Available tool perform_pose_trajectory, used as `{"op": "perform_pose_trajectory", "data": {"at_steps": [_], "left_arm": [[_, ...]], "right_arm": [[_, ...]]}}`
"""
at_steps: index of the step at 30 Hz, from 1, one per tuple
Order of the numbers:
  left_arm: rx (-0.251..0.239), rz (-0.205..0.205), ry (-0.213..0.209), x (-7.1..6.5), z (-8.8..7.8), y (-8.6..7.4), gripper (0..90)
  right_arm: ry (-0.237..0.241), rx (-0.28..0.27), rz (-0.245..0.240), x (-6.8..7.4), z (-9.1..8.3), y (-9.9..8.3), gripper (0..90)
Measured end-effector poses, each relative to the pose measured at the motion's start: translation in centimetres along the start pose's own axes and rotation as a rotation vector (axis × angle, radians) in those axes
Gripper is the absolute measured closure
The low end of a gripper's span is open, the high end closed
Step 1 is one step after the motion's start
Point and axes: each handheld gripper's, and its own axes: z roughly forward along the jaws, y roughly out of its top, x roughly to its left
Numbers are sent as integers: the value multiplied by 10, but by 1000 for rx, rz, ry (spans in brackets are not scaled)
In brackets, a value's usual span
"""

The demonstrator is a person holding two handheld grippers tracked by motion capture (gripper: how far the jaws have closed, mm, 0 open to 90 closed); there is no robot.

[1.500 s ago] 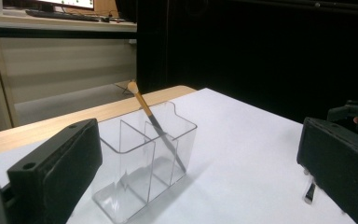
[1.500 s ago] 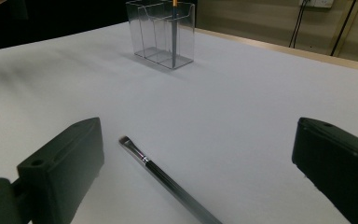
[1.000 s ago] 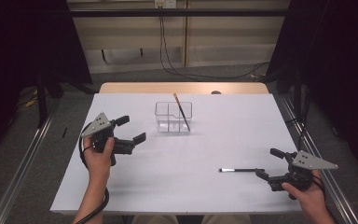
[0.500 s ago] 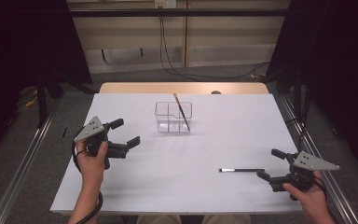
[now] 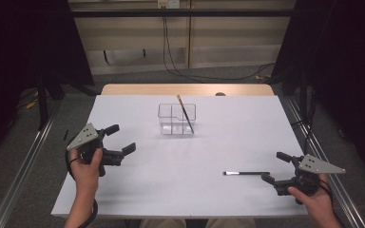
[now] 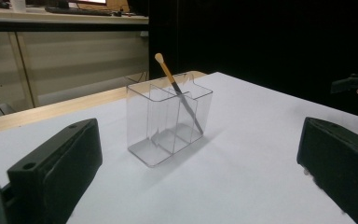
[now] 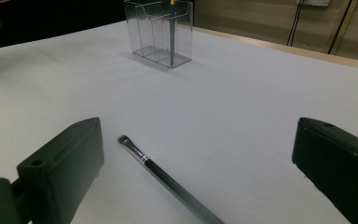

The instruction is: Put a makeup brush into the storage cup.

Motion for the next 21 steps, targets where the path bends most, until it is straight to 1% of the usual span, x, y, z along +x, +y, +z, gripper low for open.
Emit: {"op": "perform_pose_trajectory", "data": {"at_steps": [3, 5, 6, 7, 12, 13, 14, 17, 18, 20, 21], "left_arm": [[5, 8, 7, 1, -5, -1, 0], [2, 2, 10, 2, -8, -2, 0], [3, 6, 13, 3, -9, -2, 0], [1, -1, 14, 2, -10, -3, 0], [11, 7, 20, 3, -15, -4, 0], [11, 2, 21, 3, -17, -5, 0], [12, 10, 29, 4, -18, -6, 0], [15, 6, 33, 4, -23, -8, 0], [10, -1, 38, 4, -24, -9, 0], [6, -5, 38, 4, -28, -11, 0], [15, 3, 42, 4, -30, -11, 0]], "right_arm": [[-5, 1, -1, 0, 0, -1, 16], [-3, 0, -1, 1, 0, 0, 16], [-3, -1, -1, 1, 0, 0, 17], [-5, -1, -1, 1, 0, 0, 17], [0, 2, -5, 1, 1, 0, 17], [1, 2, -5, 1, 1, 0, 17], [1, 1, -3, 1, 2, 0, 16], [6, 4, -6, 1, 2, 0, 17], [7, 5, -7, 1, 2, 0, 17], [7, 1, -7, 1, 3, 0, 16], [8, 1, -7, 1, 4, 0, 17]]}}
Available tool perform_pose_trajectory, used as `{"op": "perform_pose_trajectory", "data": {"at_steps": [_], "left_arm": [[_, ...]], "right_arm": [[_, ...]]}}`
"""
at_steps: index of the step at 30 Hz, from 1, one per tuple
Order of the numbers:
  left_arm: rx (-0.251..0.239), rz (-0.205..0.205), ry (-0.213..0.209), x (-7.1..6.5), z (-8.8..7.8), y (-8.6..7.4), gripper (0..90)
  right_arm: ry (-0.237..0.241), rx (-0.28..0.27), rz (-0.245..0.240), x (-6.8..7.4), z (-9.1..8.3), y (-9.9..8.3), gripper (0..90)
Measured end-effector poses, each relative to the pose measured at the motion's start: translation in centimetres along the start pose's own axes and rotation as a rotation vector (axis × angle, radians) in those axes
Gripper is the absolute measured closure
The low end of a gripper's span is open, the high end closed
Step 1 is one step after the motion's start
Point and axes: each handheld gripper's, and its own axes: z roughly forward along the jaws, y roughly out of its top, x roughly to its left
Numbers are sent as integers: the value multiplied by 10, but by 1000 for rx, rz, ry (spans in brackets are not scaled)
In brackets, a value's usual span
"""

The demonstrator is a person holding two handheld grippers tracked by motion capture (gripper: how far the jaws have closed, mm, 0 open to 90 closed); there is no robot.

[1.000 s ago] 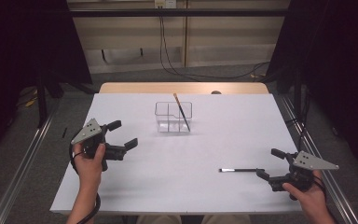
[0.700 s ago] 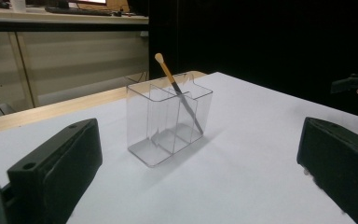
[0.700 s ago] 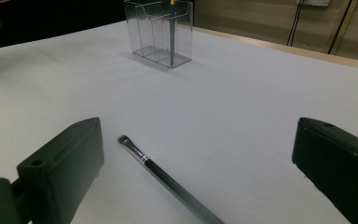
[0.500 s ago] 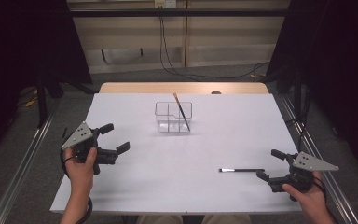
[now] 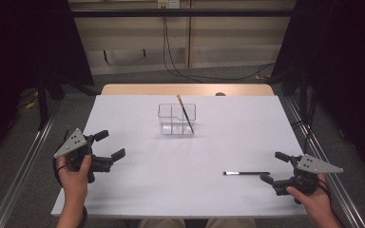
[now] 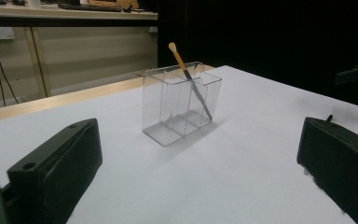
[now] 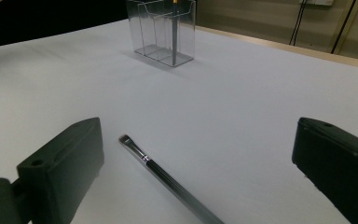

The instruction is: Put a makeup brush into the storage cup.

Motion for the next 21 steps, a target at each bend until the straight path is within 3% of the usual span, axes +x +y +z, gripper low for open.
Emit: {"op": "perform_pose_trajectory", "data": {"at_steps": [11, 21], "left_arm": [[-10, 7, 5, -7, -16, -5, 0], [-16, -6, 7, -3, -26, -12, 0]], "right_arm": [[19, -6, -14, 3, 5, 5, 17], [28, -3, -14, 2, 9, 6, 16]]}}
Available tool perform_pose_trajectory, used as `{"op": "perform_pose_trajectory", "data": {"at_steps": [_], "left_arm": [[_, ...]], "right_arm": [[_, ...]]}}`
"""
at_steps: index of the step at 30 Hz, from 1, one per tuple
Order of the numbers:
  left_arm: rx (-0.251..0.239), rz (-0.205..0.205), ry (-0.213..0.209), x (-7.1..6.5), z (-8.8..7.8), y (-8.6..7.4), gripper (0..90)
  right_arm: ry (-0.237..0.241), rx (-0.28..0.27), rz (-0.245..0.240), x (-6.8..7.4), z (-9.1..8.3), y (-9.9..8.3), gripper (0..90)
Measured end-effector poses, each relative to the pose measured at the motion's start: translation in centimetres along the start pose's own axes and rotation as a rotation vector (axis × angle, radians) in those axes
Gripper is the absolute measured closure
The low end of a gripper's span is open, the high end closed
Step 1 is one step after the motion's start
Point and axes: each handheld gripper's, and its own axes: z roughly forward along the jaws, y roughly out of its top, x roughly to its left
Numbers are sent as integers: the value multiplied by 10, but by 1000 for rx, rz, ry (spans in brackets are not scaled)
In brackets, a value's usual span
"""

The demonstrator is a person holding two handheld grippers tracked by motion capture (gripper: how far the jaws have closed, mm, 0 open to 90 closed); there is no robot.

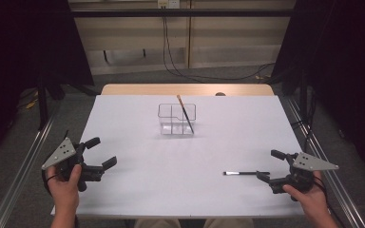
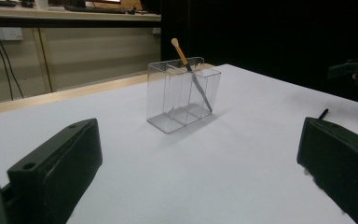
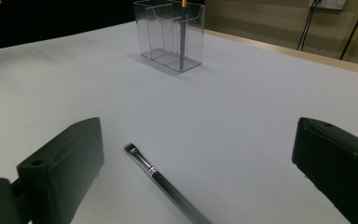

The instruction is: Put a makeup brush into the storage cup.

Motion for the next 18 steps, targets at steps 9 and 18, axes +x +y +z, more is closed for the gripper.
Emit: {"op": "perform_pose_trajectory", "data": {"at_steps": [9, 18], "left_arm": [[2, 7, 4, 0, -5, -2, 0], [19, 8, 7, 2, -10, -9, 0]], "right_arm": [[0, 0, -3, 0, 0, 0, 16], [0, -5, -3, -2, 3, 2, 16]]}}
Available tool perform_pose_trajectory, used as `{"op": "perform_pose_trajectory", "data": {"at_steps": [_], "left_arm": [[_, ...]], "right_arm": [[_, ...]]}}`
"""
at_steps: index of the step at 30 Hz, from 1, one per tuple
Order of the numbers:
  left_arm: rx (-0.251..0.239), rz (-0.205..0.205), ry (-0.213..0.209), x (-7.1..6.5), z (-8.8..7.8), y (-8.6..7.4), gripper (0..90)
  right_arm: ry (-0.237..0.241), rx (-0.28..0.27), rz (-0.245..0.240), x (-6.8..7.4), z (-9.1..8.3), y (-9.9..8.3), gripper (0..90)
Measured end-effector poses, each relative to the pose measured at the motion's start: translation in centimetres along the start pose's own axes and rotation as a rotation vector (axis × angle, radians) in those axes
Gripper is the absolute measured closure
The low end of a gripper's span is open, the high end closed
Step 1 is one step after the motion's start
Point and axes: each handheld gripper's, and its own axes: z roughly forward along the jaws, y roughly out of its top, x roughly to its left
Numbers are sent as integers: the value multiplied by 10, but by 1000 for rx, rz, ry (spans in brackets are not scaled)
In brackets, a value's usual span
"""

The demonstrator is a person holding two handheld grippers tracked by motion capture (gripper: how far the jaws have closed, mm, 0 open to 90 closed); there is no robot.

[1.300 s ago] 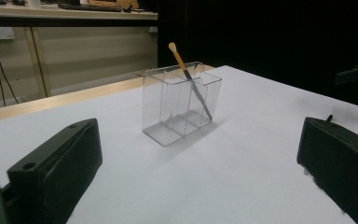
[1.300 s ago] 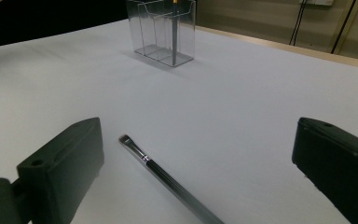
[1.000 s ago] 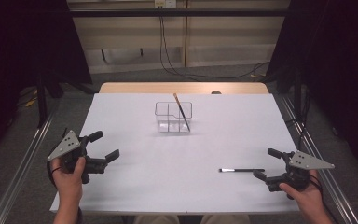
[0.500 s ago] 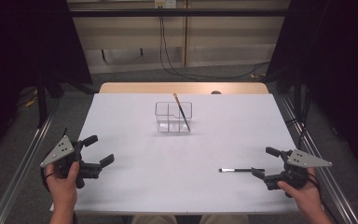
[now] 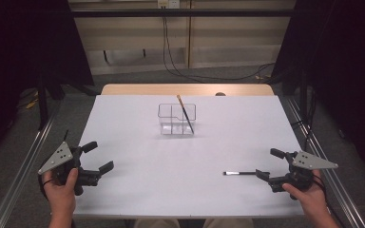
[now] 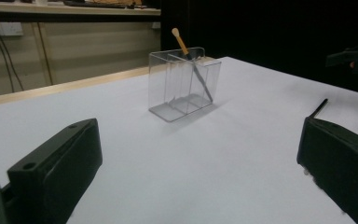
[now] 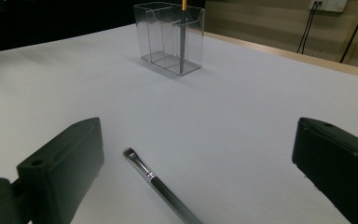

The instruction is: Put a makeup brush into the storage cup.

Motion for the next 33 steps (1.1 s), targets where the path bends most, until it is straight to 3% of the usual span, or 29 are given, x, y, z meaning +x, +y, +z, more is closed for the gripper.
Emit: {"op": "perform_pose_trajectory", "data": {"at_steps": [12, 33], "left_arm": [[-15, -2, -2, -2, -5, 0, 0], [16, 6, -28, -6, 5, -3, 0]], "right_arm": [[-2, -6, 6, -2, 1, 1, 16], [-1, 23, 10, -9, 12, 11, 15]]}}
